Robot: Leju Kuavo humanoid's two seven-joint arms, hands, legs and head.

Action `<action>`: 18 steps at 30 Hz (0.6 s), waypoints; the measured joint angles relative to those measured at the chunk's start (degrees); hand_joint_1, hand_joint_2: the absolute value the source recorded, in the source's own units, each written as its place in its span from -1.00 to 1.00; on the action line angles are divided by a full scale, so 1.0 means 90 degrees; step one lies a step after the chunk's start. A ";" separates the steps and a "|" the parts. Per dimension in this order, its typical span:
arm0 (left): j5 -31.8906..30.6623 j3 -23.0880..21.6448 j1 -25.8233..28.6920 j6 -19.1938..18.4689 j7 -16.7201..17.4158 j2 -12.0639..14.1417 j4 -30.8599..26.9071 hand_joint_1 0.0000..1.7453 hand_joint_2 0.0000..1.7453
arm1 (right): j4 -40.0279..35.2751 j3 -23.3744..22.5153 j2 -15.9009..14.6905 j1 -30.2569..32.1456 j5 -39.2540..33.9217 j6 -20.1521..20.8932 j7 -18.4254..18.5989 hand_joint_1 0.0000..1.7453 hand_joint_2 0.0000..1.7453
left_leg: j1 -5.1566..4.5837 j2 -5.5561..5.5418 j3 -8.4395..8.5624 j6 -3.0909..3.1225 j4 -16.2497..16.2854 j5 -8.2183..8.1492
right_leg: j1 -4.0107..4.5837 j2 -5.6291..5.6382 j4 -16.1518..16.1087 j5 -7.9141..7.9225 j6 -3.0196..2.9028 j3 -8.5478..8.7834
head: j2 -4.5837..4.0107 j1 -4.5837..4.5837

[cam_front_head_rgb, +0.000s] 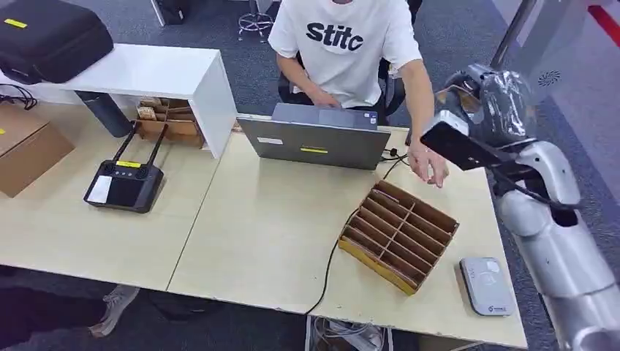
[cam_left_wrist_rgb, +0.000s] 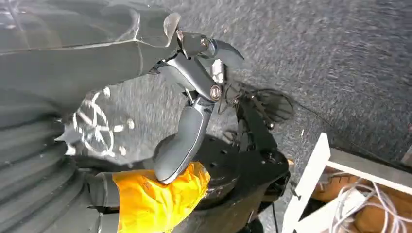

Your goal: Pass the card to the sensor for recognition and then transmit it.

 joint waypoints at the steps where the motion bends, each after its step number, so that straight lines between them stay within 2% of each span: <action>1: -0.0120 0.0104 -0.0076 -0.0086 -0.0045 0.0010 0.0084 -1.00 1.00 | 0.0187 0.0086 0.0091 -0.0207 -0.0017 0.0062 0.0052 1.00 1.00 | 0.0000 -0.0004 0.0000 0.0002 0.0000 0.0002 | 0.0000 -0.0003 0.0001 0.0002 -0.0001 -0.0001 | 0.0000 0.0000; 5: -0.0594 0.0635 -0.0447 -0.0351 -0.0259 0.0041 0.0531 -1.00 1.00 | 0.1192 0.0531 0.0611 -0.1202 -0.0007 0.0448 0.0421 1.00 1.00 | 0.0002 -0.0006 0.0002 -0.0012 0.0000 0.0012 | 0.0001 -0.0002 0.0011 0.0006 -0.0006 -0.0007 | 0.0000 -0.0007; 8: -0.0701 0.0878 -0.0660 -0.0405 -0.0344 0.0080 0.0810 -1.00 1.00 | 0.1834 0.0759 0.0910 -0.1684 0.0024 0.0524 0.0536 1.00 1.00 | 0.0003 -0.0009 0.0000 -0.0011 0.0000 0.0014 | 0.0002 -0.0004 0.0013 0.0006 -0.0006 -0.0008 | 0.0000 0.0002; 12: -0.0759 0.1068 -0.0790 -0.0424 -0.0381 0.0104 0.1037 -1.00 1.00 | 0.2313 0.0944 0.1146 -0.1988 0.0024 0.0510 0.0536 1.00 1.00 | 0.0002 -0.0010 -0.0001 -0.0010 0.0001 0.0013 | 0.0002 -0.0004 0.0011 0.0006 -0.0006 -0.0011 | 0.0000 -0.0002; 18: -0.0798 0.1199 -0.0859 -0.0461 -0.0400 0.0119 0.1192 -1.00 1.00 | 0.2604 0.1073 0.1289 -0.2122 0.0020 0.0529 0.0543 1.00 1.00 | 0.0001 -0.0012 -0.0005 -0.0011 0.0001 0.0011 | 0.0001 -0.0006 0.0005 0.0005 -0.0005 -0.0011 | 0.0000 0.0000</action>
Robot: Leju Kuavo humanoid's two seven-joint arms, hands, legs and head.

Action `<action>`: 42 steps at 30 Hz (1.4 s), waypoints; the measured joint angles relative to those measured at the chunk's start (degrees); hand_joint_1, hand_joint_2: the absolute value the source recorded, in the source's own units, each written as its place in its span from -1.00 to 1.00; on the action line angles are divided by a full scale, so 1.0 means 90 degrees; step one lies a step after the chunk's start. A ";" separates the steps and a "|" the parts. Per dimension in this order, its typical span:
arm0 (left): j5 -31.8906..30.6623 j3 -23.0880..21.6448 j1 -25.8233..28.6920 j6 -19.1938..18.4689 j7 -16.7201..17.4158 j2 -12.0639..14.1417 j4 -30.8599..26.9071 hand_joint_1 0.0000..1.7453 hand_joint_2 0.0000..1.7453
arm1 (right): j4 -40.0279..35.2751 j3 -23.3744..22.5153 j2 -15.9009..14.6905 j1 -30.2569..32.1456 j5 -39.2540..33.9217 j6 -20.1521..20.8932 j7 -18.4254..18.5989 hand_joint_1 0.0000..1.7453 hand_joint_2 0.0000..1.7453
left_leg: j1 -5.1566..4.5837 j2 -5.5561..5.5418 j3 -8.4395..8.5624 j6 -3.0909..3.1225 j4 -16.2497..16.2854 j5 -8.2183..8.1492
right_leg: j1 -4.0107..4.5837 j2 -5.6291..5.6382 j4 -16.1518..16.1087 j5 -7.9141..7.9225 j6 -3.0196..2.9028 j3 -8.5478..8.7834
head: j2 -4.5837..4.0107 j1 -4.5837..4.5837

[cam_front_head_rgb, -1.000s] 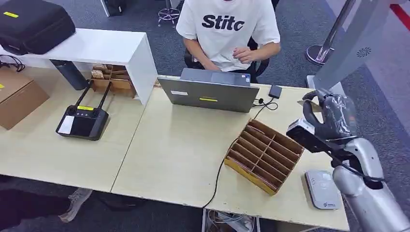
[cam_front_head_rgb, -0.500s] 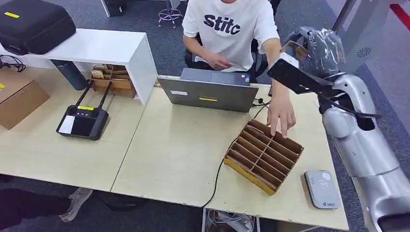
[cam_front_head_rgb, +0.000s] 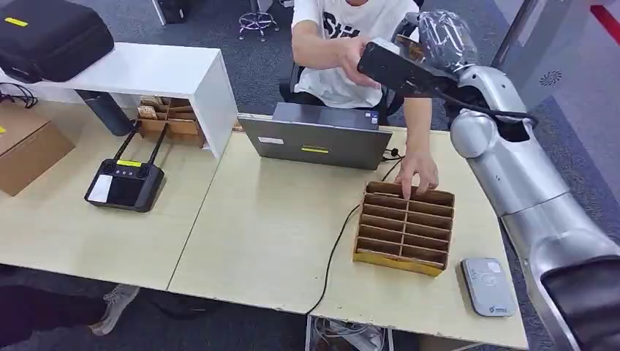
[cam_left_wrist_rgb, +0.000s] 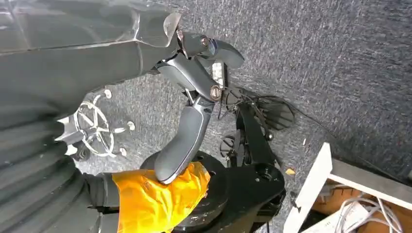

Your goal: Pass the card to the sensor for recognition and then transmit it.

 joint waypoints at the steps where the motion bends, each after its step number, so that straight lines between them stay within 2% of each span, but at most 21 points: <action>1: -0.0054 0.0044 -0.0024 -0.0032 -0.0007 0.0002 0.0022 -1.00 1.00 | 0.0061 0.0015 0.0027 -0.0039 0.0002 0.0071 0.0057 1.00 1.00 | -0.0001 0.0001 -0.0003 0.0000 0.0000 0.0000 | -0.0001 0.0000 0.0000 0.0000 0.0000 0.0000 | 0.0000 0.0000; 5: -0.0382 0.0248 -0.0181 -0.0156 -0.0056 0.0010 0.0168 -1.00 1.00 | 0.0662 0.0209 0.0292 -0.0292 0.0102 0.0369 0.0326 1.00 1.00 | -0.0001 0.0008 0.0000 -0.0001 0.0000 0.0000 | -0.0001 0.0007 0.0003 0.0006 -0.0007 -0.0008 | 0.0000 0.0000; 12: -0.0768 0.0595 -0.0263 -0.0321 0.0012 -0.0022 0.0277 -1.00 1.00 | 0.1474 0.0449 0.0654 -0.0476 0.0100 0.0418 0.0457 1.00 1.00 | 0.0003 0.0010 0.0000 -0.0005 0.0000 0.0003 | 0.0003 0.0007 0.0008 0.0006 -0.0009 -0.0013 | 0.0000 -0.0002; 18: -0.0875 0.0833 -0.0301 -0.0425 0.0017 -0.0044 0.0299 -1.00 1.00 | 0.1885 0.0551 0.0809 -0.0569 0.0078 0.0435 0.0513 1.00 1.00 | 0.0002 0.0002 -0.0008 -0.0003 0.0001 0.0004 | 0.0002 0.0002 0.0005 0.0005 -0.0008 -0.0017 | 0.0000 0.0000; 19: -0.0877 0.0847 -0.0302 -0.0435 0.0017 -0.0046 0.0301 -1.00 1.00 | 0.1939 0.0556 0.0819 -0.0568 0.0066 0.0437 0.0518 0.78 1.00 | 0.0002 0.0001 -0.0010 -0.0003 0.0001 0.0004 | 0.0002 0.0002 0.0004 0.0005 -0.0008 -0.0017 | 0.0000 -0.0005; 20: -0.0872 0.0847 -0.0302 -0.0437 0.0017 -0.0044 0.0301 -1.00 1.00 | 0.1967 0.0559 0.0826 -0.0567 0.0042 0.0437 0.0518 -0.96 1.00 | 0.0002 0.0001 -0.0012 -0.0003 0.0001 0.0004 | 0.0002 0.0002 0.0003 0.0005 -0.0008 -0.0019 | 0.0000 0.0000; 29: -0.0316 0.0774 -0.0269 -0.0211 0.0175 -0.0044 0.0299 -1.00 1.00 | 0.1873 0.0415 0.0821 -0.0452 -0.0765 0.0284 0.0165 -1.00 1.00 | 0.0000 0.0009 -0.0010 -0.0002 0.0002 0.0000 | 0.0002 0.0007 -0.0001 0.0006 -0.0008 -0.0025 | 0.0000 -0.0002; 31: -0.0112 0.0641 -0.0224 -0.0103 0.0192 -0.0044 0.0294 -1.00 1.00 | 0.1708 0.0253 0.0760 -0.0382 -0.1225 0.0185 0.0069 -1.00 1.00 | 0.0000 0.0008 -0.0011 -0.0002 0.0002 0.0001 | 0.0002 0.0005 0.0000 0.0006 -0.0008 -0.0024 | 0.0000 -0.0002; 33: -0.0007 0.0544 -0.0175 -0.0044 0.0194 -0.0046 0.0294 -1.00 1.00 | 0.1574 -0.0010 0.0709 -0.0315 -0.1696 0.0209 -0.0017 -1.00 1.00 | 0.0001 0.0008 -0.0011 -0.0002 0.0002 0.0001 | 0.0002 0.0006 0.0000 0.0006 -0.0009 -0.0024 | 0.0000 -0.0002; 35: 0.0117 0.0473 -0.0147 0.0056 0.0199 -0.0051 0.0294 -1.00 1.00 | 0.1484 -0.0334 0.0675 -0.0226 -0.2584 0.0287 -0.0136 -1.00 1.00 | 0.0001 0.0007 -0.0010 -0.0002 0.0003 0.0001 | 0.0002 0.0005 -0.0001 0.0006 -0.0009 -0.0023 | 0.0000 0.0002; 38: 0.0223 0.0393 -0.0121 0.0189 0.0180 -0.0053 0.0294 -1.00 1.00 | 0.1363 -0.1208 0.0588 0.0014 -0.3952 0.0304 -0.0408 -1.00 1.00 | -0.0002 0.0006 -0.0012 -0.0001 0.0005 0.0000 | 0.0000 0.0004 -0.0002 0.0007 -0.0008 -0.0022 | 0.0000 -0.0002; 40: 0.0247 0.0347 -0.0107 0.0214 0.0167 -0.0053 0.0294 -1.00 1.00 | 0.1317 -0.1572 0.0505 0.0118 -0.4248 0.0250 -0.0522 -1.00 1.00 | -0.0002 0.0006 -0.0012 -0.0001 0.0005 0.0000 | 0.0000 0.0004 -0.0003 0.0007 -0.0008 -0.0022 | 0.0000 -0.0002; 42: 0.0269 0.0320 -0.0094 0.0291 0.0150 -0.0056 0.0294 -1.00 1.00 | 0.1275 -0.1917 0.0386 0.0237 -0.4493 -0.0056 -0.0646 -1.00 1.00 | -0.0002 0.0006 -0.0010 -0.0001 0.0008 0.0000 | 0.0000 0.0005 -0.0006 0.0007 -0.0008 -0.0023 | 0.0000 -0.0002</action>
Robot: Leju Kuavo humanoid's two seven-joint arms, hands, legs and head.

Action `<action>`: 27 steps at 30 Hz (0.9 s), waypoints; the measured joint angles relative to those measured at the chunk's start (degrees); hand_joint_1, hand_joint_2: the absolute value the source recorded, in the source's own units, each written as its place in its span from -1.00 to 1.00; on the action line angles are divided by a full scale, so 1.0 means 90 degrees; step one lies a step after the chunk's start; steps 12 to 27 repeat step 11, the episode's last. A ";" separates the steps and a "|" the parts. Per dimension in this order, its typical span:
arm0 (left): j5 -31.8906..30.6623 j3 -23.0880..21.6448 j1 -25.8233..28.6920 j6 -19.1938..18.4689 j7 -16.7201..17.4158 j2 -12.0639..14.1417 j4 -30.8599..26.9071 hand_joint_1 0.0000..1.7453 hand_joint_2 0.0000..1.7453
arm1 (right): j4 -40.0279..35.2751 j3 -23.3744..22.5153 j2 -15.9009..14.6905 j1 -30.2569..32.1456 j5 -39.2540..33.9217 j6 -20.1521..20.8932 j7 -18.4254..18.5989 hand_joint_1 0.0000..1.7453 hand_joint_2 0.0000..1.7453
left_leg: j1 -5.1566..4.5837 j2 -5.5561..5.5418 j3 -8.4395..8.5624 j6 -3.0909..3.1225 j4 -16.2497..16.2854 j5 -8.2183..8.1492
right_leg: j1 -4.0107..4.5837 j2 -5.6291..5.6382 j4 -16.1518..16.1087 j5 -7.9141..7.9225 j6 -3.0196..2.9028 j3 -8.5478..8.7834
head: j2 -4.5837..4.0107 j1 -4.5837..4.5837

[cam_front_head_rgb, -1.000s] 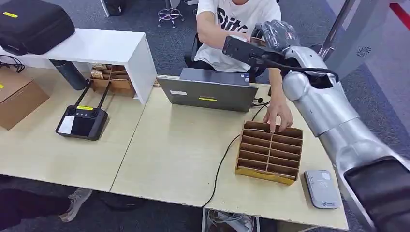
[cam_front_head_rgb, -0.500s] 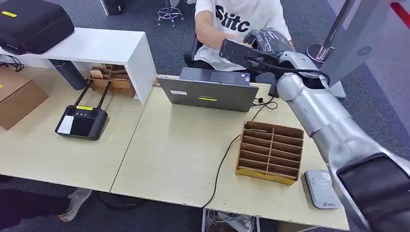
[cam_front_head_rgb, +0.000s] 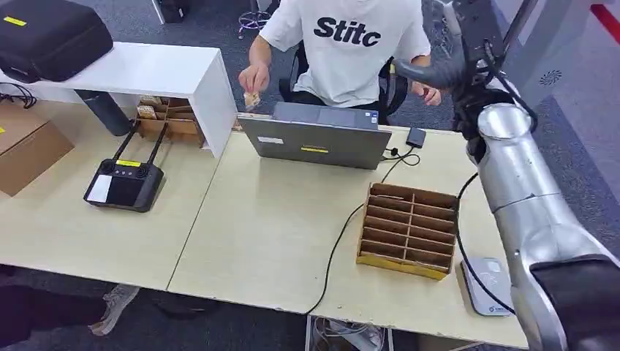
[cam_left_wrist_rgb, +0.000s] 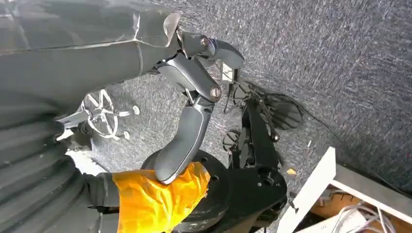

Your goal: Pass the card to the sensor for recognition and then transmit it.

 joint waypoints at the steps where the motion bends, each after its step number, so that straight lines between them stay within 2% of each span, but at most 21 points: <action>1: 0.0024 -0.0019 0.0008 0.0044 -0.0005 0.0000 0.0000 -1.00 1.00 | -0.0022 -0.0143 -0.0061 0.0072 -0.0127 -0.0160 -0.0056 -1.00 1.00 | 0.0000 -0.0001 0.0001 0.0000 0.0001 0.0000 | 0.0000 -0.0001 0.0000 0.0000 0.0000 -0.0001 | 0.0000 0.0000; 2: 0.0070 -0.0066 0.0021 0.0124 -0.0017 0.0000 0.0000 -1.00 1.00 | -0.0061 -0.0347 -0.0158 0.0159 -0.0401 -0.0274 -0.0119 -1.00 1.00 | 0.0000 -0.0004 -0.0001 0.0001 0.0002 0.0000 | 0.0000 -0.0004 -0.0001 0.0000 0.0001 0.0000 | 0.0000 0.0000; 6: 0.0363 -0.0310 0.0092 0.0388 -0.0124 -0.0017 0.0000 -1.00 1.00 | -0.0430 -0.1441 -0.0493 0.0877 -0.1963 -0.0174 -0.0464 -1.00 1.00 | 0.0000 -0.0014 0.0000 0.0009 0.0003 -0.0006 | 0.0001 -0.0014 -0.0008 -0.0001 0.0002 0.0009 | 0.0000 -0.0002; 11: 0.0973 -0.0745 0.0330 0.0835 -0.0046 -0.0044 -0.0150 -1.00 1.00 | -0.1264 -0.2538 -0.0920 0.2190 -0.2151 -0.0300 -0.0852 -1.00 1.00 | -0.0001 -0.0014 -0.0002 0.0020 0.0003 -0.0019 | 0.0000 -0.0015 -0.0009 -0.0005 0.0006 0.0011 | 0.0000 -0.0002; 27: 0.0973 -0.0745 0.0330 0.0835 -0.0046 -0.0044 -0.0150 -1.00 1.00 | -0.1264 -0.2538 -0.0920 0.2190 -0.2151 -0.0300 -0.0852 -1.00 1.00 | -0.0001 -0.0014 -0.0002 0.0020 0.0003 -0.0019 | 0.0000 -0.0015 -0.0009 -0.0005 0.0006 0.0011 | 0.0000 -0.0002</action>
